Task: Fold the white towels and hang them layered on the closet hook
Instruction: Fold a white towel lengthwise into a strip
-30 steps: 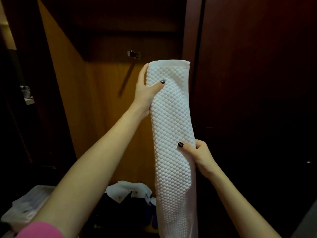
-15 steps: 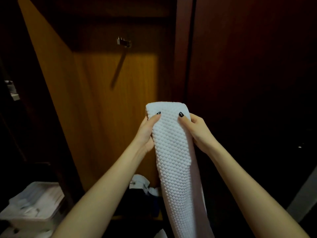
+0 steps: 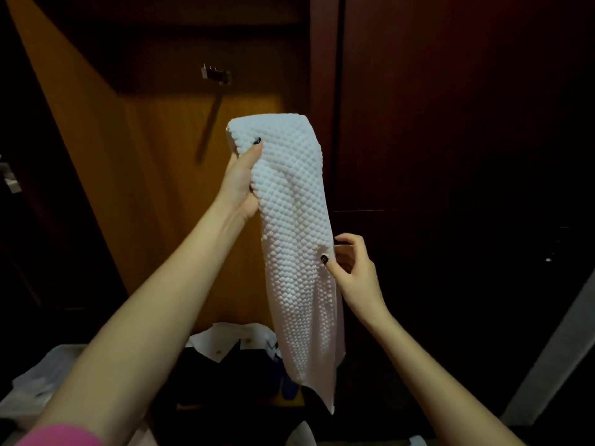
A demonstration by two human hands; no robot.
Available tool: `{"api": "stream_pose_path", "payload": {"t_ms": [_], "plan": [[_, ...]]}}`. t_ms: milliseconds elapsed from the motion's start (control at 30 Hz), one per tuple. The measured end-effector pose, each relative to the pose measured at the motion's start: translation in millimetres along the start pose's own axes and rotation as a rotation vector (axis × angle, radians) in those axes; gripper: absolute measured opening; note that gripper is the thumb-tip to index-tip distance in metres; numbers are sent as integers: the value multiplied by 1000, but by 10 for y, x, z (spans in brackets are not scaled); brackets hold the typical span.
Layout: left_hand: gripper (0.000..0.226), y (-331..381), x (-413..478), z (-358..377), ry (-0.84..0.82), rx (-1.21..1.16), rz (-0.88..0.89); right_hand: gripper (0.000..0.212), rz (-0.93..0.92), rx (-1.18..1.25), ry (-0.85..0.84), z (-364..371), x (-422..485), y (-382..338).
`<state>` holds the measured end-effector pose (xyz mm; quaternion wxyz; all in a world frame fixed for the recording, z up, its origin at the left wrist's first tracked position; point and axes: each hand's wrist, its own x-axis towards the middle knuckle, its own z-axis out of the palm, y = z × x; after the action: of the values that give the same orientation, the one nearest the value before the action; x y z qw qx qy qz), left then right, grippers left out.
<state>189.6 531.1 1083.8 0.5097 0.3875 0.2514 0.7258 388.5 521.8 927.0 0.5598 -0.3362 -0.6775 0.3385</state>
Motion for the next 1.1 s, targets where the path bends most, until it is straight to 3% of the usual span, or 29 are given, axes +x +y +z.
{"api": "stream_pose_path", "payload": {"t_ms": [100, 267, 367, 467, 600, 667, 767, 833, 1000, 1100], "plan": [[45, 118, 42, 87, -5, 11, 37, 22, -70, 45, 115, 100, 23, -75], [45, 256, 122, 204, 0, 76, 67, 22, 17, 71, -2, 196, 233, -229], [43, 261, 135, 224, 4, 105, 102, 34, 62, 86, 36, 247, 266, -272], [40, 304, 116, 203, -3, 155, 154, 30, 64, 161, 73, 267, 253, -276], [28, 392, 63, 164, -62, 264, 219, 5, 44, 242, -62, 206, 287, -314], [33, 429, 42, 172, -66, 198, 196, 8, 78, 266, -157, 153, 352, -315], [41, 461, 22, 223, -64, 115, 128, 29, 214, 444, -334, 105, 450, -367], [43, 490, 15, 243, -53, 116, 95, 30, 244, 479, -387, 98, 510, -383], [36, 670, 51, 128, 66, 334, 207, 19, 116, 379, -338, 159, 550, -345], [35, 757, 75, -77, 133, 318, 240, 27, 109, 317, -280, 217, 659, -385]]}}
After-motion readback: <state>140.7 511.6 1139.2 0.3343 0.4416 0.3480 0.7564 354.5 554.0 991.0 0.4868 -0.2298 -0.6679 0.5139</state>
